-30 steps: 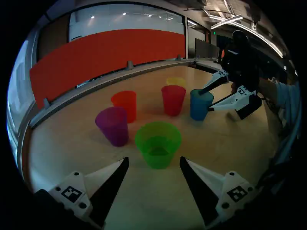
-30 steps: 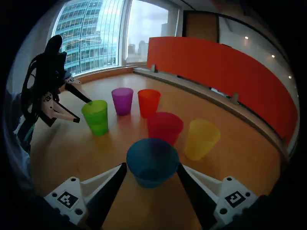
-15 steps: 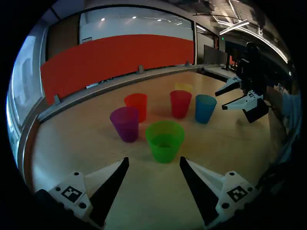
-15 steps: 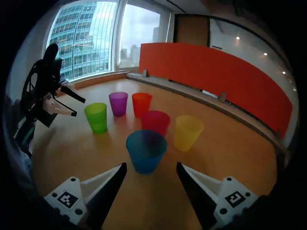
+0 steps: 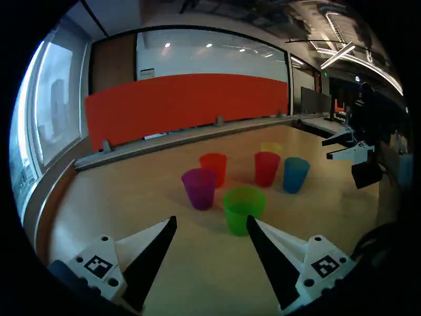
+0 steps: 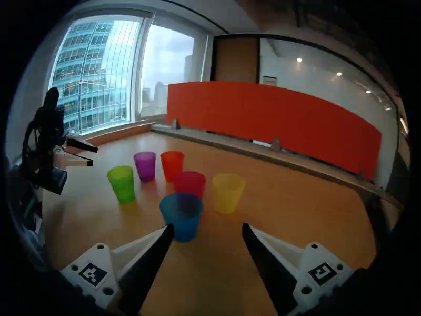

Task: Pour water

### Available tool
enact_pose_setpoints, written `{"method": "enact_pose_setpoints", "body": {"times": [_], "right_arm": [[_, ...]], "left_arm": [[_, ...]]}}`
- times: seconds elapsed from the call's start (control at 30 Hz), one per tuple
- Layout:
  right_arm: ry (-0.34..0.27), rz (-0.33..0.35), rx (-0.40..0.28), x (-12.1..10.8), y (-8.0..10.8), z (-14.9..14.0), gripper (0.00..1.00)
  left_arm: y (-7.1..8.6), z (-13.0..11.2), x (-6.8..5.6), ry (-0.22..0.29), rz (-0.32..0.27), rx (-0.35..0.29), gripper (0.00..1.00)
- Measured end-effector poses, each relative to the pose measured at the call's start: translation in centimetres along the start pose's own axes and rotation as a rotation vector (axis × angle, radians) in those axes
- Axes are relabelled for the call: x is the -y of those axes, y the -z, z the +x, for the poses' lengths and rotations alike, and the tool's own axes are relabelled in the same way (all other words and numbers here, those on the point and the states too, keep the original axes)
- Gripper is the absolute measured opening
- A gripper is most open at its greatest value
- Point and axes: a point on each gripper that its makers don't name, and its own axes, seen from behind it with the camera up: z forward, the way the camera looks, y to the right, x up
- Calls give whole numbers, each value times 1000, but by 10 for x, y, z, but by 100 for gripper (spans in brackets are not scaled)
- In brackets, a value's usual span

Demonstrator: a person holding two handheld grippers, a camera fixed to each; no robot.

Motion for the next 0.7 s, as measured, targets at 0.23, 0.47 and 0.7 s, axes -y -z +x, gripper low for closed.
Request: {"method": "enact_pose_setpoints", "body": {"times": [0.23, 0.47, 0.7], "right_arm": [[-56, -103, -108, -18, 16, 27, 100], [-106, -235, -233, -45, 35, 52, 100], [-143, -361, -338, -73, 57, 68, 100]], "left_arm": [[13, 26, 15, 29, 92, -112, 99], [28, 50, 24, 63, 167, -225, 99], [41, 69, 32, 81, 232, -314, 99]]}}
